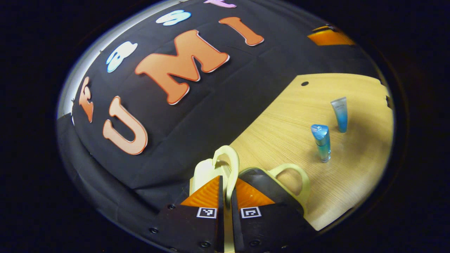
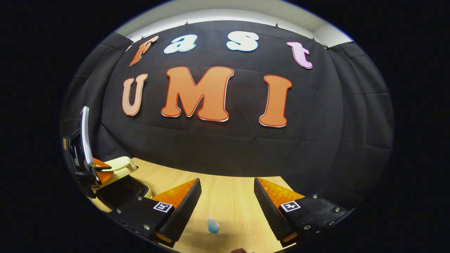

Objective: First open the suitcase, pack the skin care products into it, and then close the suitcase.

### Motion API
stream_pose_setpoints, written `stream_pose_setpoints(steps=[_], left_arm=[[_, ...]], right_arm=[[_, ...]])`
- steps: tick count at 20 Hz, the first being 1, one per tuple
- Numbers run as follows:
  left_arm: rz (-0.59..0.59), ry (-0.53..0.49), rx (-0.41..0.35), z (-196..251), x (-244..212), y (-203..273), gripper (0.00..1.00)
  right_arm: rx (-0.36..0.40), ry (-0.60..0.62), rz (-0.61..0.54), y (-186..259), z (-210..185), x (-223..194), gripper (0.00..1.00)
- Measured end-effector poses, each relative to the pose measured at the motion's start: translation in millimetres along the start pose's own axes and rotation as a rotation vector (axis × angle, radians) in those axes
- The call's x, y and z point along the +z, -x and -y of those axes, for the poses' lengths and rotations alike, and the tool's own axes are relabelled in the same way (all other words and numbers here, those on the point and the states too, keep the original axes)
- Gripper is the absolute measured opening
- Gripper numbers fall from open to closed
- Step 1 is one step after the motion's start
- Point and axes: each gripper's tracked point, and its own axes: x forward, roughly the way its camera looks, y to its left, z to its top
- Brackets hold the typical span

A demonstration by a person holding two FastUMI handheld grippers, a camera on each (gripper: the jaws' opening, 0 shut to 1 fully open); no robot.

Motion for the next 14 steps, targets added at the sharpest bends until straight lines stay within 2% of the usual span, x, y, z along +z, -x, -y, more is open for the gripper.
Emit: stream_pose_setpoints(steps=[6, 14], left_arm=[[-0.005, 0.167, 0.103, -72, -15, 9, 0.1], [-0.018, 0.242, 0.254, -166, -64, 15, 0.1]], right_arm=[[0.059, 0.024, 0.011, -10, -32, 12, 0.95], [0.12, 0.035, 0.006, -17, -71, 19, 0.95]])
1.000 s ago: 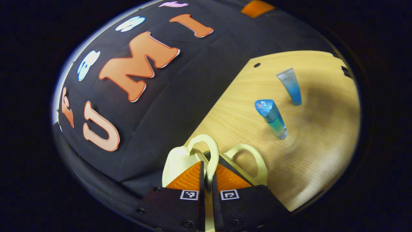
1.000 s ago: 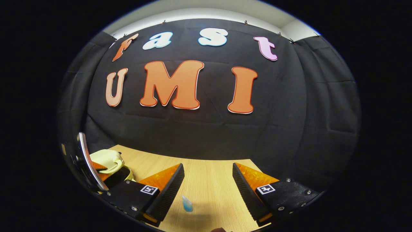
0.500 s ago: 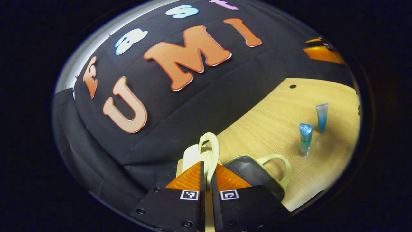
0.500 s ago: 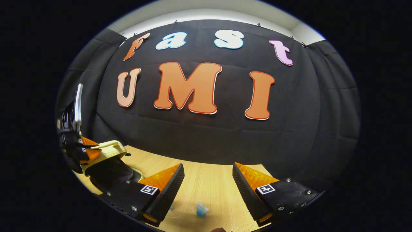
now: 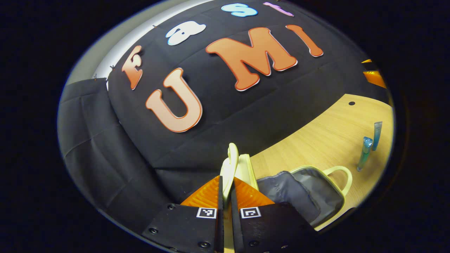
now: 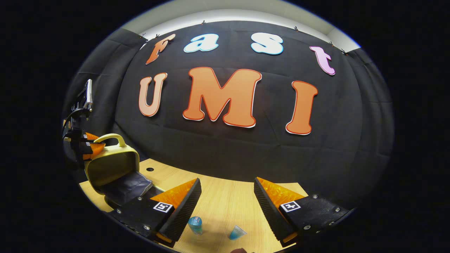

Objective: First open the suitcase, pack the skin care products into it, and then close the suitcase.

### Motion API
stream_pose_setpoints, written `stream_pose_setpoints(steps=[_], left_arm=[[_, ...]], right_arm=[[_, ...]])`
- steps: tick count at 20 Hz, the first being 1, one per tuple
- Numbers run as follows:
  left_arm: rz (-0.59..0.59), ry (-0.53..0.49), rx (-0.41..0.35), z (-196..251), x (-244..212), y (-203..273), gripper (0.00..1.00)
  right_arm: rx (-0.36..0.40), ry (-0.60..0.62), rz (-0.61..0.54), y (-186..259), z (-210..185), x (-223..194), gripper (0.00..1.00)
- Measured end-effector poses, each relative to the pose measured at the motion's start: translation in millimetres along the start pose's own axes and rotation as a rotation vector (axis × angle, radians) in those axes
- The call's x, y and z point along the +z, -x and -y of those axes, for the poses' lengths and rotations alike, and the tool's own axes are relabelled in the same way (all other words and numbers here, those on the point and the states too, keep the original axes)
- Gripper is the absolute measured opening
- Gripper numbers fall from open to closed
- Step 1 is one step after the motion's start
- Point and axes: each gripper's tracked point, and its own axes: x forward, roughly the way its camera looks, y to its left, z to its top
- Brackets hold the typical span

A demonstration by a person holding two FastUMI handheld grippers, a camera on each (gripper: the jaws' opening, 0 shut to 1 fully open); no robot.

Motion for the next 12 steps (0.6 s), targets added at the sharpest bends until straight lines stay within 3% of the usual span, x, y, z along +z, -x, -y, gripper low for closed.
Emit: stream_pose_setpoints(steps=[7, 12], left_arm=[[-0.047, 0.022, 0.112, -81, -45, -27, 0.15], [-0.133, 0.026, 0.171, -131, -109, -47, 0.16]], right_arm=[[0.022, 0.029, -0.007, -5, -29, 5, 0.95], [0.008, 0.031, -0.015, -9, -45, 6, 0.95]])
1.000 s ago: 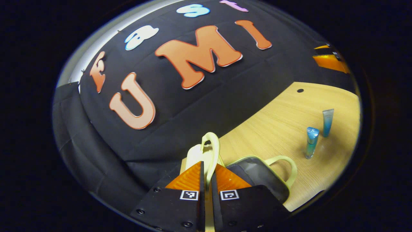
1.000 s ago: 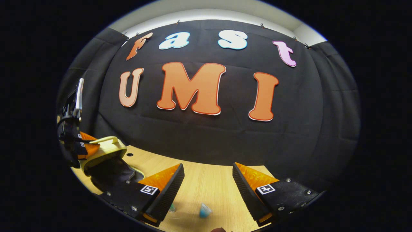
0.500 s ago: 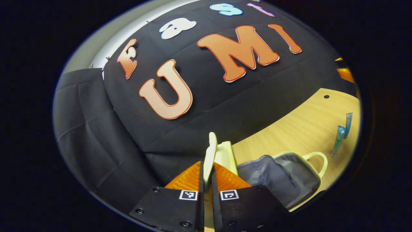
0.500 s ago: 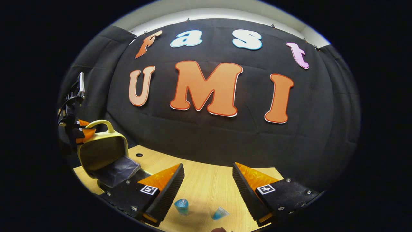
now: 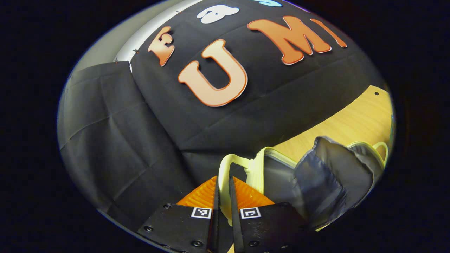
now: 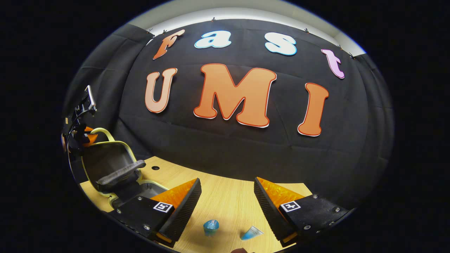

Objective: First open the suitcase, pack the skin care products into it, and then close the suitcase.

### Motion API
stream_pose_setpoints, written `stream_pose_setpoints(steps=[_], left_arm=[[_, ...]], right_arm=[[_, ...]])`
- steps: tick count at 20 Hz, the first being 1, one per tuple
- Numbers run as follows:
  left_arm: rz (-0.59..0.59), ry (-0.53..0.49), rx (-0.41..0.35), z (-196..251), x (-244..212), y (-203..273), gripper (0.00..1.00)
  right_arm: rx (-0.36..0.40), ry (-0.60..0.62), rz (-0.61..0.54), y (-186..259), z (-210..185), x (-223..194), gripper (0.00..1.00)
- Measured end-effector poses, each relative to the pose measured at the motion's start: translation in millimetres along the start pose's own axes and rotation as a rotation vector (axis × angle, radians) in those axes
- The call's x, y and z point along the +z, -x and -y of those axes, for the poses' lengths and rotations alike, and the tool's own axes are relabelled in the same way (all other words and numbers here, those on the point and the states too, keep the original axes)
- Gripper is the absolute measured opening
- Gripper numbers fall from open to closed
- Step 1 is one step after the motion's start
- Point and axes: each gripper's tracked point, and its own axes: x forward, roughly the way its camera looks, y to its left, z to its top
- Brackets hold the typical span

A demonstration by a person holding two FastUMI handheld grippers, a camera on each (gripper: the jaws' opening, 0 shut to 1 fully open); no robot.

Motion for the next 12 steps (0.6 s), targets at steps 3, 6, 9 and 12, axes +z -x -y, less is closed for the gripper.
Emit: stream_pose_setpoints(steps=[3, 6, 9, 12], left_arm=[[-0.062, 0.025, 0.003, -13, -36, -22, 0.16], [-0.126, 0.033, 0.0, -12, -70, -47, 0.16], [-0.144, 0.019, -0.046, -2, -78, -51, 0.18], [-0.163, 0.035, -0.06, 16, -100, -80, 0.01]], right_arm=[[-0.012, 0.002, -0.005, -2, -10, 0, 0.95], [-0.019, 0.0, -0.018, -3, -21, -3, 0.95], [-0.033, 0.014, -0.031, -2, -24, -5, 0.95], [-0.062, 0.012, -0.036, 2, -17, -5, 0.95]])
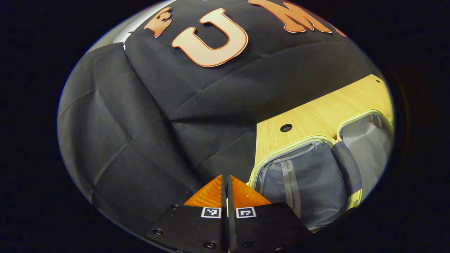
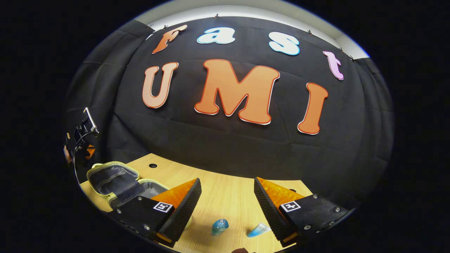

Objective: First open the suitcase, pack the skin care products into it, and then close the suitcase.

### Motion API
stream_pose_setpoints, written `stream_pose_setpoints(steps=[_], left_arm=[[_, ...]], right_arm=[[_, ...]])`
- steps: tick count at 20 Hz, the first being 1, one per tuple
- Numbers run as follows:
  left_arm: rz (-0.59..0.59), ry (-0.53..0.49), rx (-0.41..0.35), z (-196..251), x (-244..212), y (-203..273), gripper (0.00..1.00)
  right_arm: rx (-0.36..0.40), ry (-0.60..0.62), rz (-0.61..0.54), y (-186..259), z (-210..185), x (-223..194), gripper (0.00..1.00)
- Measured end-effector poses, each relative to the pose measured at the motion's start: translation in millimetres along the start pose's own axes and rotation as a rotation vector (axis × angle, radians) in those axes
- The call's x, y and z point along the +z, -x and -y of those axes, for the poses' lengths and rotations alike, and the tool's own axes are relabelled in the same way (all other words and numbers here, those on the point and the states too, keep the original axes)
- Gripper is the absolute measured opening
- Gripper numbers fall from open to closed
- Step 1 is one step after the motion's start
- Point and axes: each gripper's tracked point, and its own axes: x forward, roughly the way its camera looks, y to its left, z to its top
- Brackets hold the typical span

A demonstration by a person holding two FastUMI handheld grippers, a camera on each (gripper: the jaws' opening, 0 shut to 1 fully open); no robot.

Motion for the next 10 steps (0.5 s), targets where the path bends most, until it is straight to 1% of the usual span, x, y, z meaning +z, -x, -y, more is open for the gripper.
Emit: stream_pose_setpoints(steps=[2, 5, 6, 9, 10], left_arm=[[-0.03, 0.001, -0.011, 0, -13, -3, 0.01], [-0.043, 0.073, -0.047, 14, -13, 1, 0.01], [-0.046, 0.102, -0.066, 23, -13, 4, 0.14], [-0.042, 0.149, -0.095, 41, -6, 24, 0.39], [-0.031, 0.151, -0.099, 45, 0, 28, 0.51]], right_arm=[[-0.017, -0.003, -0.011, 2, 7, -3, 0.95], [-0.044, -0.009, -0.03, 3, 18, -10, 0.95], [-0.049, -0.014, -0.034, 3, 20, -12, 0.95], [-0.048, -0.019, -0.045, 2, 24, -18, 0.95], [-0.046, -0.02, -0.047, 2, 26, -21, 0.95]])
